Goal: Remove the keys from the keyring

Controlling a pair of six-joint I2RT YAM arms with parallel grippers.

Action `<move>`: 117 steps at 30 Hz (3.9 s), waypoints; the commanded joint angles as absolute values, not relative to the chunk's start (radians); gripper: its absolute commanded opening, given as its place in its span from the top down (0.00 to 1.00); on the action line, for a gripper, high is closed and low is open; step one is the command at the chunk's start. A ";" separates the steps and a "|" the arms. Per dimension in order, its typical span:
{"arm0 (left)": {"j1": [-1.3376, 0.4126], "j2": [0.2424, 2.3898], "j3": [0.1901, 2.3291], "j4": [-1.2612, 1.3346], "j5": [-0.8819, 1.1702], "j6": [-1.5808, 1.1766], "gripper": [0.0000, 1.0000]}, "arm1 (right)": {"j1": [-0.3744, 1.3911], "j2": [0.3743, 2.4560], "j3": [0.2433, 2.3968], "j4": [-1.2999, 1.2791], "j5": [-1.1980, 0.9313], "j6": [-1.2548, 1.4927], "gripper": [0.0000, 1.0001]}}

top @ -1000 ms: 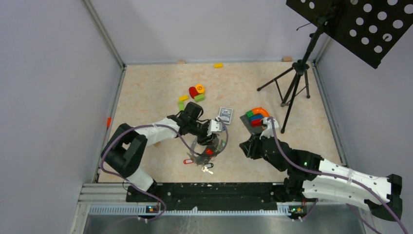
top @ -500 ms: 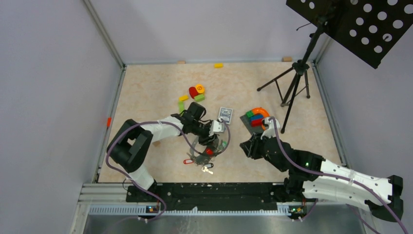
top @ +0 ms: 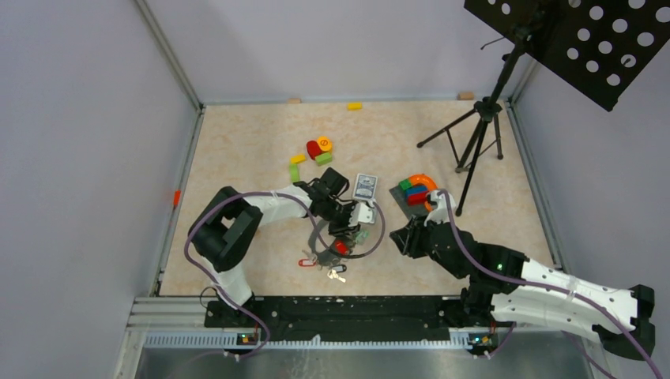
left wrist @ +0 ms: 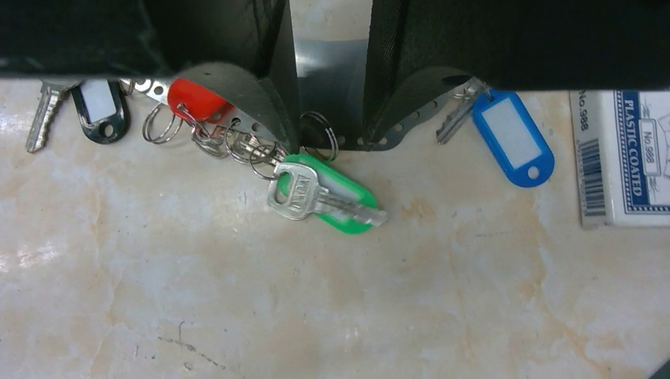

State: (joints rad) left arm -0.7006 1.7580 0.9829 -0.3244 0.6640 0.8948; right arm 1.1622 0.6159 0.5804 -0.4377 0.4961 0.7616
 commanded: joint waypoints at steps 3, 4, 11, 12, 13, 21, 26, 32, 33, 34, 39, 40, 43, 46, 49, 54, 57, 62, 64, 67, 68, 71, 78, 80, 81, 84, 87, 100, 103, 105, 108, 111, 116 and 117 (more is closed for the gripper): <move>-0.715 1.801 1.027 -0.391 0.635 0.936 0.64 | 1.168 0.596 0.581 -0.448 0.515 0.764 0.67; -0.715 1.798 1.026 -0.390 0.636 0.936 0.65 | 1.167 0.594 0.581 -0.450 0.515 0.764 0.67; -0.715 1.803 1.032 -0.425 0.655 0.945 0.94 | 1.167 0.587 0.581 -0.457 0.520 0.767 0.67; -0.716 1.809 1.042 -0.441 0.659 0.942 1.00 | 1.167 0.586 0.581 -0.457 0.520 0.767 0.67; -0.716 1.817 1.053 -0.465 0.664 0.943 1.00 | 1.167 0.586 0.581 -0.458 0.521 0.767 0.67; -0.716 1.680 0.999 -0.432 0.691 0.929 1.00 | 1.167 0.583 0.590 -0.462 0.544 0.758 0.67; -0.716 1.552 0.967 -0.379 0.694 0.873 1.00 | 1.167 0.567 0.586 -0.459 0.562 0.752 0.67; -0.717 1.403 0.904 -0.289 0.695 0.793 1.00 | 1.168 0.533 0.567 -0.443 0.566 0.751 0.67; -0.716 1.382 0.893 -0.277 0.694 0.780 1.00 | 1.168 0.529 0.563 -0.441 0.566 0.750 0.67; -0.717 1.361 0.883 -0.269 0.693 0.773 1.00 | 1.168 0.526 0.560 -0.437 0.564 0.746 0.67; -0.717 1.340 0.825 -0.244 0.692 0.783 0.85 | 1.167 0.525 0.554 -0.427 0.555 0.738 0.67; -0.716 1.353 0.822 -0.248 0.685 0.795 0.79 | 1.167 0.525 0.553 -0.424 0.553 0.739 0.67; -0.716 1.414 0.849 -0.313 0.677 0.866 0.71 | 1.168 0.525 0.551 -0.418 0.547 0.739 0.67; -0.716 1.475 0.875 -0.339 0.651 0.901 0.70 | 1.167 0.526 0.549 -0.421 0.545 0.741 0.67; -0.718 1.521 0.891 -0.330 0.632 0.922 0.68 | 1.168 0.526 0.549 -0.426 0.544 0.741 0.67; -0.717 1.590 0.912 -0.300 0.587 0.942 0.63 | 1.168 0.525 0.549 -0.431 0.544 0.743 0.67; -0.719 1.615 0.926 -0.296 0.581 0.951 0.57 | 1.167 0.524 0.549 -0.432 0.545 0.741 0.67; -0.718 1.638 0.925 -0.274 0.583 0.948 0.56 | 1.167 0.523 0.549 -0.437 0.551 0.740 0.67; -0.718 1.647 0.928 -0.272 0.589 0.947 0.57 | 1.167 0.524 0.548 -0.437 0.552 0.740 0.67; -0.720 1.656 0.933 -0.277 0.607 0.945 0.58 | 1.167 0.522 0.548 -0.438 0.554 0.739 0.67; -0.722 1.658 0.933 -0.278 0.612 0.943 0.58 | 1.168 0.522 0.547 -0.440 0.554 0.739 0.67; -0.730 1.664 0.936 -0.284 0.621 0.943 0.58 | 1.167 0.518 0.548 -0.444 0.555 0.739 0.67; -0.747 1.683 0.942 -0.319 0.618 0.948 0.59 | 1.168 0.510 0.546 -0.449 0.554 0.743 0.67; -0.751 1.682 0.942 -0.325 0.623 0.946 0.59 | 1.167 0.510 0.548 -0.452 0.553 0.742 0.67; -0.754 1.681 0.943 -0.329 0.626 0.946 0.59 | 1.167 0.511 0.548 -0.453 0.555 0.743 0.67; -0.761 1.681 0.940 -0.340 0.628 0.946 0.59 | 1.168 0.510 0.548 -0.452 0.555 0.742 0.67; -0.762 1.684 0.933 -0.336 0.606 0.942 0.59 | 1.167 0.511 0.545 -0.447 0.554 0.743 0.67; -0.764 1.736 0.975 -0.367 0.539 0.924 0.94 | 1.167 0.510 0.547 -0.447 0.558 0.739 0.67; -0.764 1.723 0.985 -0.386 0.539 0.919 1.00 | 1.168 0.510 0.546 -0.444 0.558 0.739 0.67; -0.764 1.705 0.983 -0.391 0.543 0.918 1.00 | 1.167 0.510 0.546 -0.443 0.558 0.739 0.67; -0.764 1.650 0.972 -0.379 0.543 0.900 1.00 | 1.167 0.508 0.547 -0.448 0.557 0.741 0.67; -0.763 1.575 0.952 -0.348 0.554 0.866 1.00 | 1.167 0.503 0.545 -0.447 0.557 0.741 0.67; -0.763 1.466 0.902 -0.284 0.567 0.786 1.00 | 1.167 0.493 0.518 -0.390 0.541 0.730 0.67; -0.763 1.451 0.900 -0.279 0.566 0.769 1.00 | 1.167 0.492 0.509 -0.369 0.530 0.718 0.67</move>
